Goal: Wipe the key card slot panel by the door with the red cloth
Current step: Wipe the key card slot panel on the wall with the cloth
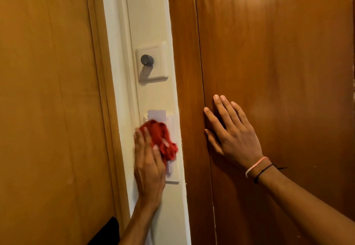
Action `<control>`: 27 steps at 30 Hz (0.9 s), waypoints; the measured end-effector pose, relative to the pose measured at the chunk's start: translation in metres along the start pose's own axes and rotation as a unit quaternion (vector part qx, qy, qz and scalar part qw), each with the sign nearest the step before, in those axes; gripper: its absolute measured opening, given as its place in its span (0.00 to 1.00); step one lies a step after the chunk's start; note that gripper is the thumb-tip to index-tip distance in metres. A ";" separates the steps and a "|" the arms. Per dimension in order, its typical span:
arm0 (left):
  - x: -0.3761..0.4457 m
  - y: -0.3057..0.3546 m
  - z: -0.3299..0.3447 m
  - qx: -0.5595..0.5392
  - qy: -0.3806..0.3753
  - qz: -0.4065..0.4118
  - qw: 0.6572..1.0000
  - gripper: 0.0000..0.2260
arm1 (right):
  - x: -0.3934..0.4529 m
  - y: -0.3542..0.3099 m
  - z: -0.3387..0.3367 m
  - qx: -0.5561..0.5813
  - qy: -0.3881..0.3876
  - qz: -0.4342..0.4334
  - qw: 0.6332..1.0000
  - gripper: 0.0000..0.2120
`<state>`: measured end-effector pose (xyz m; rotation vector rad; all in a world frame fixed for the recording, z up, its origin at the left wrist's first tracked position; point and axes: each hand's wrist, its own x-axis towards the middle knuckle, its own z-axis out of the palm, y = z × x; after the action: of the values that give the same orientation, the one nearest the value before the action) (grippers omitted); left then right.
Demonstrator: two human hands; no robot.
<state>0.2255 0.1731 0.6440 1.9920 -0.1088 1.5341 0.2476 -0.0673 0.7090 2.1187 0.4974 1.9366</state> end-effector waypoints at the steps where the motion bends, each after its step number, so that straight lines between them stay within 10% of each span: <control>1: 0.000 0.004 -0.001 0.004 0.009 -0.019 1.000 0.24 | 0.000 0.000 0.000 0.002 -0.003 0.003 1.000 0.29; 5: -0.020 -0.006 -0.005 0.050 -0.068 0.191 0.978 0.24 | 0.001 0.001 -0.002 -0.002 -0.006 0.004 1.000 0.29; 8: -0.009 -0.002 -0.008 0.026 -0.013 0.011 1.000 0.24 | 0.001 0.001 -0.004 -0.002 -0.009 0.006 1.000 0.29; 12: -0.022 -0.008 -0.011 0.076 -0.083 0.204 0.972 0.25 | 0.001 0.001 -0.003 0.000 -0.009 0.009 1.000 0.29; 16: -0.009 -0.001 -0.008 -0.022 -0.030 0.008 0.999 0.25 | 0.001 0.000 -0.006 -0.001 -0.013 0.007 1.000 0.30; 27: 0.000 -0.008 -0.019 -0.113 -0.034 0.039 0.992 0.23 | 0.000 0.000 0.000 -0.003 -0.001 0.008 1.000 0.29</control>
<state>0.2126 0.1892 0.6429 1.8781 -0.3762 1.4309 0.2476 -0.0670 0.7090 2.1273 0.4750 1.9434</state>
